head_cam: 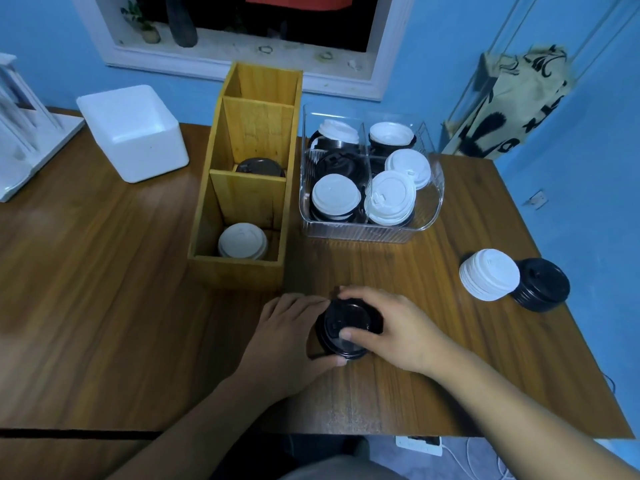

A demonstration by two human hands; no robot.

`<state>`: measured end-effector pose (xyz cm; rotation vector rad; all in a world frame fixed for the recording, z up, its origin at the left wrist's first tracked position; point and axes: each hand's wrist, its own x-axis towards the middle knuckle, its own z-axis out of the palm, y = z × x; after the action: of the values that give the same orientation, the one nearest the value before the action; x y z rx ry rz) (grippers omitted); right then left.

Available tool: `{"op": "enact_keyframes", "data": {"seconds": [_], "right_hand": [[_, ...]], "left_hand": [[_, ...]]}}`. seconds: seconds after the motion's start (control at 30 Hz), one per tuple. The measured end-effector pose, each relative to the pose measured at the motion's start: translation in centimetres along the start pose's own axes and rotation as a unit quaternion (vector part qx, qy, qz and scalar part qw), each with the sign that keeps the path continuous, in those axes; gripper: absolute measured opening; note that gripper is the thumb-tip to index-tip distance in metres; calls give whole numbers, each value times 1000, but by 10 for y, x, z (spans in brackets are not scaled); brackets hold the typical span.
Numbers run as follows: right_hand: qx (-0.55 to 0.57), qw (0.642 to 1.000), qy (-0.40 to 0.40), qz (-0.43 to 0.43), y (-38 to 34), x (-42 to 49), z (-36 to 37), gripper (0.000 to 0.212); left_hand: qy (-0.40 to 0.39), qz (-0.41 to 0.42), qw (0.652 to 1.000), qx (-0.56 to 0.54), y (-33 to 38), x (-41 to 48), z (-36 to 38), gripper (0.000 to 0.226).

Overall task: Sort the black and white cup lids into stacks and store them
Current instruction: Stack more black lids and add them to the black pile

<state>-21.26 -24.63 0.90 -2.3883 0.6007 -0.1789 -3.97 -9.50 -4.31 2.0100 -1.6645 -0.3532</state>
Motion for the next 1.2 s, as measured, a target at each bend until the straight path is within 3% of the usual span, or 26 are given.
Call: {"op": "enact_keyframes", "data": {"seconds": [0.13, 0.2, 0.27, 0.37, 0.47, 0.67, 0.8, 0.93, 1.07, 1.2], "right_hand": [[-85, 961, 264, -1, 7, 26, -42, 34], [-158, 936, 314, 6, 10, 46, -63, 40], [-246, 925, 291, 14, 13, 65, -79, 54], [-402, 897, 183, -1, 15, 86, -98, 68], [-463, 880, 99, -20, 19, 97, -108, 71], [-499, 858, 99, -71, 17, 98, -121, 75], [-450, 871, 177, -85, 7, 71, -126, 66], [-233, 944, 228, -44, 11, 22, -87, 62], [-103, 976, 185, 51, 31, -9, -29, 62], [-96, 981, 142, 90, 46, -19, -3, 59]], "left_hand": [[-10, -5, 1000, 8, 1, 2, -3, 90], [-8, -7, 1000, 7, 1, 2, -3, 90], [-2, -8, 1000, 4, 2, 2, -3, 89], [3, -9, 1000, 6, 3, 2, -3, 88], [3, -10, 1000, 4, 4, 2, -4, 87], [-4, -9, 1000, 4, 4, 1, -5, 88], [1, -8, 1000, 1, 4, 1, -5, 87], [5, -7, 1000, 8, 4, 1, -5, 87], [7, -9, 1000, 16, 5, 1, -4, 85], [18, -20, 999, 26, 6, 1, -3, 86]]}}
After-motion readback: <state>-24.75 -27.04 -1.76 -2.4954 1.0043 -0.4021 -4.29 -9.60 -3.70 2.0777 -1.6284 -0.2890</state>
